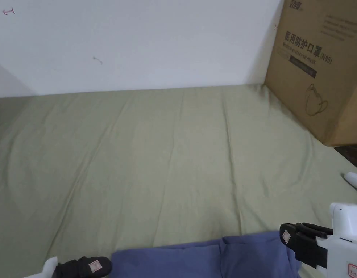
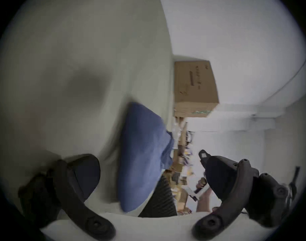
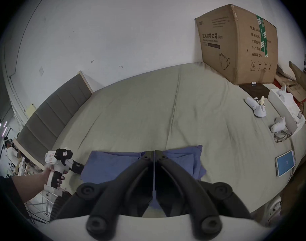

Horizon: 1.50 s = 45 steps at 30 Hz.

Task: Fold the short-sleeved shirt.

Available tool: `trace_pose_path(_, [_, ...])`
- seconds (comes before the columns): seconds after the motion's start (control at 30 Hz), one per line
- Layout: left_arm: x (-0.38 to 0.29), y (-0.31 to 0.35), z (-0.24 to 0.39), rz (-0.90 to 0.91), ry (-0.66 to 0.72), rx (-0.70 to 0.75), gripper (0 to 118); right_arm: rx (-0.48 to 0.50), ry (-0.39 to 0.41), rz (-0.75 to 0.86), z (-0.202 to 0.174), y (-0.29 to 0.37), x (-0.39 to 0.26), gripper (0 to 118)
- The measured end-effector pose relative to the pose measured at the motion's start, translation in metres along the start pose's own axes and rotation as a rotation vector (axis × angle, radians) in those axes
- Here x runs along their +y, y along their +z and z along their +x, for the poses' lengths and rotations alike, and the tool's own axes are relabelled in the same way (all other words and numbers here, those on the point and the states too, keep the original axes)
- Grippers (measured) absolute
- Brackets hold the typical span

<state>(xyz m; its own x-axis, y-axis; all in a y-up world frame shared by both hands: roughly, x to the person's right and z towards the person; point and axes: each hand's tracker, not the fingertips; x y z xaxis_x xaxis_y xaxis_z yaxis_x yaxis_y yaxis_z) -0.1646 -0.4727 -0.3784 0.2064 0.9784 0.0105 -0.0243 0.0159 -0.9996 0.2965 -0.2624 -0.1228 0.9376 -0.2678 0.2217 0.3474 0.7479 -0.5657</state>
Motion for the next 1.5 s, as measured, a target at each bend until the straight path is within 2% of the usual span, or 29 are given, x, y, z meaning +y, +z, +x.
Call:
trace_pose_path(0.03, [0.004,-0.012,0.002,-0.019,-0.032,-0.046,118,-0.005,0.010,-0.004,-0.002,0.001,0.001,1])
trace_pose_path(0.17, [0.004,-0.056,0.003,-0.084,0.005,-0.078,118,-0.012,0.037,-0.010,-0.008,0.002,0.006,1])
trace_pose_path(0.27, [0.004,-0.051,-0.005,-0.080,-0.027,-0.113,116,-0.009,0.045,-0.010,-0.011,0.002,0.009,1])
trace_pose_path(0.3, [0.001,-0.046,-0.007,-0.067,-0.028,-0.108,104,-0.007,0.045,-0.010,-0.012,0.002,0.009,1])
trace_pose_path(0.33, [0.001,-0.040,-0.012,-0.042,-0.039,-0.065,76,-0.004,0.044,-0.011,-0.013,0.001,0.009,1])
trace_pose_path(0.37, [-0.002,-0.033,-0.019,-0.019,-0.037,0.088,4,0.000,0.039,-0.012,-0.013,0.000,0.009,1])
trace_pose_path(0.4, [-0.001,-0.039,-0.022,-0.017,-0.047,0.285,5,0.003,0.034,-0.014,-0.014,-0.001,0.009,1])
trace_pose_path(0.43, [-0.007,-0.036,-0.022,-0.019,-0.062,0.240,6,0.006,0.029,-0.019,-0.014,-0.003,0.008,1])
trace_pose_path(0.47, [-0.004,-0.044,0.001,-0.013,-0.089,0.127,5,0.009,0.026,-0.025,-0.015,-0.004,0.009,1])
trace_pose_path(0.5, [-0.004,-0.047,0.005,-0.041,-0.116,0.225,5,0.011,0.025,-0.028,-0.015,-0.003,0.009,1])
trace_pose_path(0.57, [-0.006,-0.041,0.020,-0.021,-0.154,0.276,6,0.017,0.033,-0.020,-0.018,-0.001,0.010,1])
trace_pose_path(0.67, [-0.016,-0.025,0.063,-0.012,-0.337,0.382,6,0.035,0.045,0.001,-0.020,0.005,0.013,1])
trace_pose_path(0.73, [-0.021,-0.005,0.088,0.029,-0.404,0.464,6,0.041,0.049,0.008,-0.019,0.008,0.014,1])
trace_pose_path(0.8, [-0.026,0.019,0.116,0.093,-0.447,0.650,6,0.049,0.051,0.016,-0.018,0.009,0.013,1])
trace_pose_path(0.87, [-0.036,0.034,0.146,0.156,-0.520,0.946,6,0.059,0.048,0.021,-0.016,0.011,0.011,1])
trace_pose_path(0.93, [-0.044,0.036,0.167,0.157,-0.636,1.084,6,0.069,0.039,0.025,-0.013,0.012,0.008,1])
trace_pose_path(1.0, [-0.050,0.032,0.183,0.165,-0.654,1.061,6,0.078,0.025,0.029,-0.010,0.014,0.005,1])
trace_pose_path(1.17, [-0.057,-0.020,0.210,0.135,-0.545,0.825,6,0.087,0.001,0.039,-0.001,0.024,0.001,1])
trace_pose_path(1.3, [-0.054,-0.089,0.212,0.078,-0.566,0.793,7,0.078,-0.011,0.052,0.010,0.034,0.001,1])
trace_pose_path(1.4, [-0.053,-0.136,0.201,0.011,-0.505,0.735,10,0.067,-0.028,0.059,0.019,0.039,0.002,1])
trace_pose_path(1.43, [-0.053,-0.150,0.195,-0.009,-0.455,0.693,15,0.062,-0.033,0.060,0.022,0.040,0.001,1])
trace_pose_path(1.47, [-0.053,-0.161,0.187,-0.025,-0.411,0.657,31,0.055,-0.038,0.060,0.024,0.041,0.000,1])
trace_pose_path(1.5, [-0.052,-0.171,0.181,-0.049,-0.386,0.639,53,0.051,-0.043,0.060,0.026,0.041,0.000,1])
